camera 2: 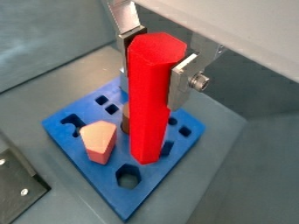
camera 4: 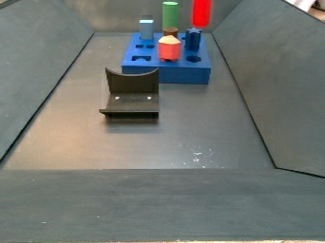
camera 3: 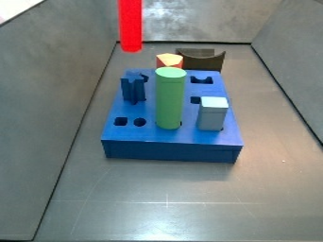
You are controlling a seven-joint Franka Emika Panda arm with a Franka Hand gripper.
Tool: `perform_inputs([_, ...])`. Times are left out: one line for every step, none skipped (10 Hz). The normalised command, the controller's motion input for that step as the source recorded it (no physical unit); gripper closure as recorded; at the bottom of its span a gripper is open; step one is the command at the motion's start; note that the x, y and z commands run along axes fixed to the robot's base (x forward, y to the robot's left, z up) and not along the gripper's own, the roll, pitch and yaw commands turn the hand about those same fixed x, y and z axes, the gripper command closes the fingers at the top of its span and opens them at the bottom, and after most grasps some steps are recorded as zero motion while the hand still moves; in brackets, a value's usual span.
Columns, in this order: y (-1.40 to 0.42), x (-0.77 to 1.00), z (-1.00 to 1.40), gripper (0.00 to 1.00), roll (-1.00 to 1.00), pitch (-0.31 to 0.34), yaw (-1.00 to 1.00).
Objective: Pick up the hexagon object. Move up. Place the hexagon object on the fixture. Regrasp the hexagon object. Move to above the board. Insert the hexagon object.
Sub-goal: Insert the hexagon object.
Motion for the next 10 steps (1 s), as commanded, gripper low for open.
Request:
perform_inputs([0.03, 0.09, -0.61, 1.00, 0.00, -0.024, -0.99])
perform_inputs([0.02, 0.10, -0.59, 1.00, 0.00, -0.026, -1.00])
perform_inputs([0.02, 0.10, -0.61, 1.00, 0.00, -0.011, -1.00])
perform_inputs([0.02, 0.09, -0.62, 1.00, 0.00, -0.016, -1.00])
perform_inputs([0.02, 0.08, -0.56, 1.00, 0.00, -0.019, -0.99])
perform_inputs([0.03, 0.09, -0.51, 1.00, 0.01, -0.029, -0.98])
perform_inputs([0.02, 0.10, -0.49, 1.00, 0.02, -0.026, -0.98])
perform_inputs([0.08, 0.12, -0.26, 1.00, 0.00, -0.044, -0.93])
perform_inputs([0.01, 0.00, 0.00, 1.00, 0.00, 0.000, -0.18])
perform_inputs([0.00, 0.00, -0.01, 1.00, 0.00, 0.000, 0.00])
